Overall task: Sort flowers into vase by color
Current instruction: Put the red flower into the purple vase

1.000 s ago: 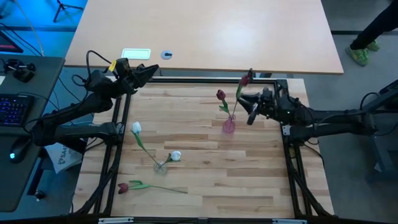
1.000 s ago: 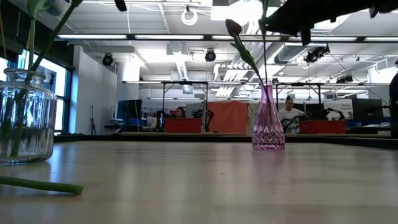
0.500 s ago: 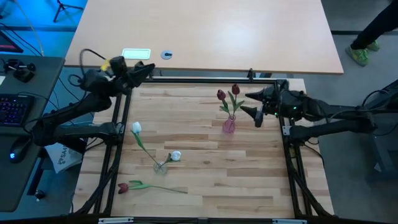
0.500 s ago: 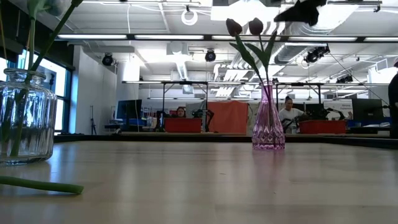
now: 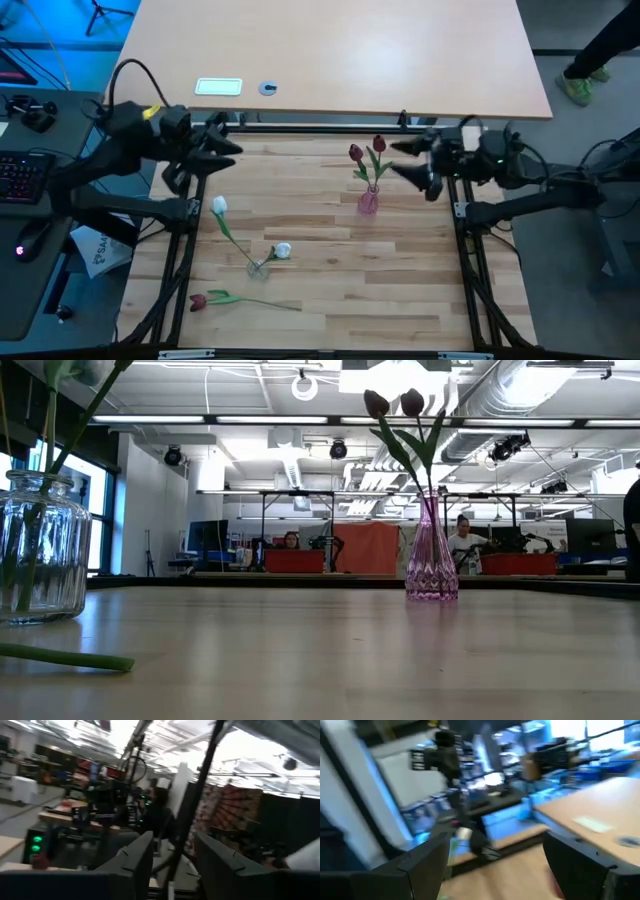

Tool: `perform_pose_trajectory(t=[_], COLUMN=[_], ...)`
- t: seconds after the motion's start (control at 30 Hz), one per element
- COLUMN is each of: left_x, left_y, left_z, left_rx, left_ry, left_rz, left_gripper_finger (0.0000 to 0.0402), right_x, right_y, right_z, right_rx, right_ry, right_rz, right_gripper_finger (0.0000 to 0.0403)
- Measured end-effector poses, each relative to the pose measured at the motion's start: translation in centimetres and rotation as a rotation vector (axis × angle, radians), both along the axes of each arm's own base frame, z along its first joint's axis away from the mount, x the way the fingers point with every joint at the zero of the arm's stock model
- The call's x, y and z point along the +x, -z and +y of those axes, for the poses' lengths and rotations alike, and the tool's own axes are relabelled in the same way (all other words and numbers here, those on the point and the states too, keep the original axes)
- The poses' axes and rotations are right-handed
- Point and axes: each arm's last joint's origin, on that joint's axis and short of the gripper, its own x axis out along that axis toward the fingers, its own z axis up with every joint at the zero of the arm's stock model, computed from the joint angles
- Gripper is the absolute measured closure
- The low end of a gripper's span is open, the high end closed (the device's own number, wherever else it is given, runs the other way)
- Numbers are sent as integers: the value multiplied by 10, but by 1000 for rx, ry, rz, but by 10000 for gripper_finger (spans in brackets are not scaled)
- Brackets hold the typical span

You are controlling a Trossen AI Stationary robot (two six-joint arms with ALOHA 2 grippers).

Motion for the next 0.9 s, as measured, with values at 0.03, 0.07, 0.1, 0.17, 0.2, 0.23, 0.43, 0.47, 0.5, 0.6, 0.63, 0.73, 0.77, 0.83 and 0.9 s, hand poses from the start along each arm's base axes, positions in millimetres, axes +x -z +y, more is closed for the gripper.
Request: perform_pose_trajectory(t=[0.03, 0.07, 0.1, 0.17, 0.2, 0.23, 0.43, 0.47, 0.5, 0.6, 0.63, 0.73, 0.77, 0.83, 0.9], left_x=[-1, -3, -5, -8, -8, -8, -4, -4, -4, -4, -3, -3, -3, -3, -4], left_y=[0, -1, -2, -3, -3, -3, -2, -1, -1, -2, -1, 0, 0, 2, 5], left_z=[-2, -4, -5, -6, -5, -5, -3, -3, -2, -3, -3, -3, -3, -3, -3], left_rx=[0, 0, 2, 1, -2, -5, -22, -25, -26, -30, -28, -9, -1, 8, 13], left_ry=[10, 13, 11, -1, -15, -29, -88, -96, -100, -91, -86, -88, -90, -92, -95], left_rz=[-2, -6, -13, -24, -26, -27, -13, -10, -9, -11, -10, -2, 4, 26, 54], left_gripper_finger=[271, 271, 271, 271, 271, 271, 271, 271, 271, 271, 271, 271, 271, 271, 271], right_x=[8, 17, 27, 48, 59, 68, 103, 106, 108, 116, 118, 127, 131, 140, 150], right_y=[1, 4, 8, 20, 27, 33, 70, 76, 80, 93, 96, 102, 104, 112, 121], right_z=[4, 7, 12, 22, 28, 34, 75, 82, 89, 113, 122, 150, 159, 178, 195], right_rx=[6, 14, 18, 20, 19, 19, 15, 12, 13, 46, 58, 55, 48, 10, -27], right_ry=[-37, -71, -104, -170, -207, -247, -438, -458, -481, -510, -506, -469, -453, -407, -373], right_rz=[-5, 2, 14, 62, 89, 108, 242, 261, 277, 346, 375, 448, 472, 517, 548], right_gripper_finger=[89, 89, 89, 89, 89, 89, 89, 89, 89, 89, 89, 89, 89, 89, 89])
